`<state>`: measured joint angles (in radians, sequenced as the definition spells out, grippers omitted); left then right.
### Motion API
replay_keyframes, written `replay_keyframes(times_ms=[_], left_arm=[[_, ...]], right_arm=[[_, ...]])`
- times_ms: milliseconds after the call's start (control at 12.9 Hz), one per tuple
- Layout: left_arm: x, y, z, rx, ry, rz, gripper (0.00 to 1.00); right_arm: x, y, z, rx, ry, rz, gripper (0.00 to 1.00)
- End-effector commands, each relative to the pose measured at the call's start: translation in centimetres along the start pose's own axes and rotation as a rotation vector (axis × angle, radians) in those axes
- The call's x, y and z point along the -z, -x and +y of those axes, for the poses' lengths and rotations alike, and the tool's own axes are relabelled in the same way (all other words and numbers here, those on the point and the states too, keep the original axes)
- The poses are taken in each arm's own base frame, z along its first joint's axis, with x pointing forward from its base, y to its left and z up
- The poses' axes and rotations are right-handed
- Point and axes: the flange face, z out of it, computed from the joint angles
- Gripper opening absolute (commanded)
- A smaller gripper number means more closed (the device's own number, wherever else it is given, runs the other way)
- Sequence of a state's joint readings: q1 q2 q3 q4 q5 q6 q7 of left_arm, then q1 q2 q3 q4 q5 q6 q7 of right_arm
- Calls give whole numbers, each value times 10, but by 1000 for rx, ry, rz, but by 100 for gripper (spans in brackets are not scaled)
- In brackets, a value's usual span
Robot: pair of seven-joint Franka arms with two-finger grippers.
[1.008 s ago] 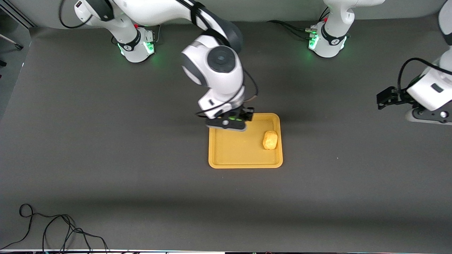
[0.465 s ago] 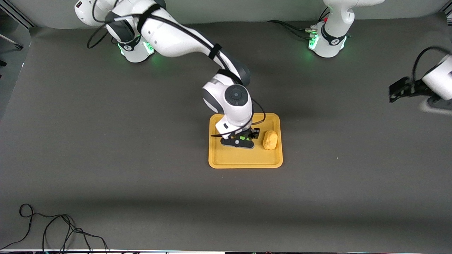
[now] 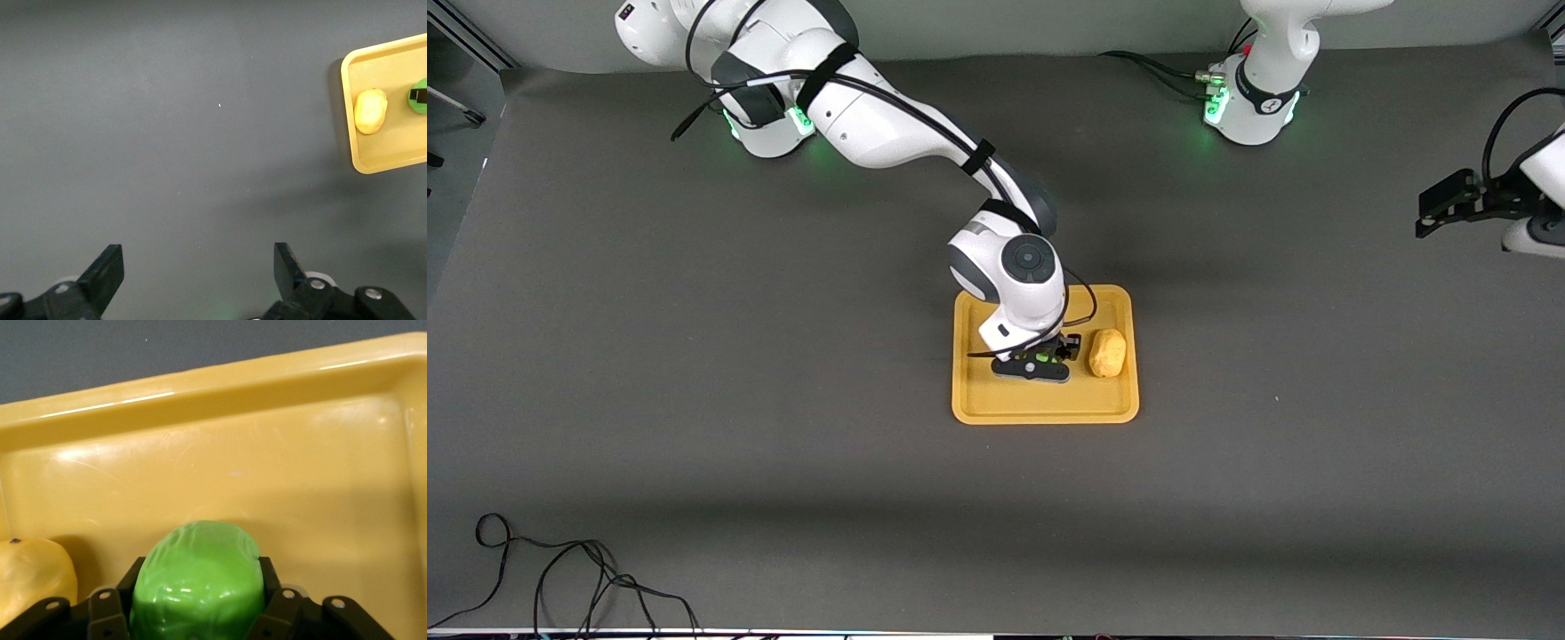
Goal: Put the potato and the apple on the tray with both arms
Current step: 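Lower the apple beside the potato and open the right gripper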
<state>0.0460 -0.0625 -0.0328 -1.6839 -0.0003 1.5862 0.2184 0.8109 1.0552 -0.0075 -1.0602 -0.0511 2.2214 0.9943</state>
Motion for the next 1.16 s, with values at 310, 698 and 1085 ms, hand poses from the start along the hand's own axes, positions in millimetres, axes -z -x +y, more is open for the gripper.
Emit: replay_keyframes(times_ms=[310,698,1085], left_arm=[[4,-16,-7,3,-5,16,100],[-1,-17,-10,4,-16,17,100],[-3,-18,-13,10,-16,17,100]], right_arm=[[20,-3,-3,-19,7,46,100],[211,-2,6,-49,67,-20,100],[347,-32,102,-49,157,-91,100]])
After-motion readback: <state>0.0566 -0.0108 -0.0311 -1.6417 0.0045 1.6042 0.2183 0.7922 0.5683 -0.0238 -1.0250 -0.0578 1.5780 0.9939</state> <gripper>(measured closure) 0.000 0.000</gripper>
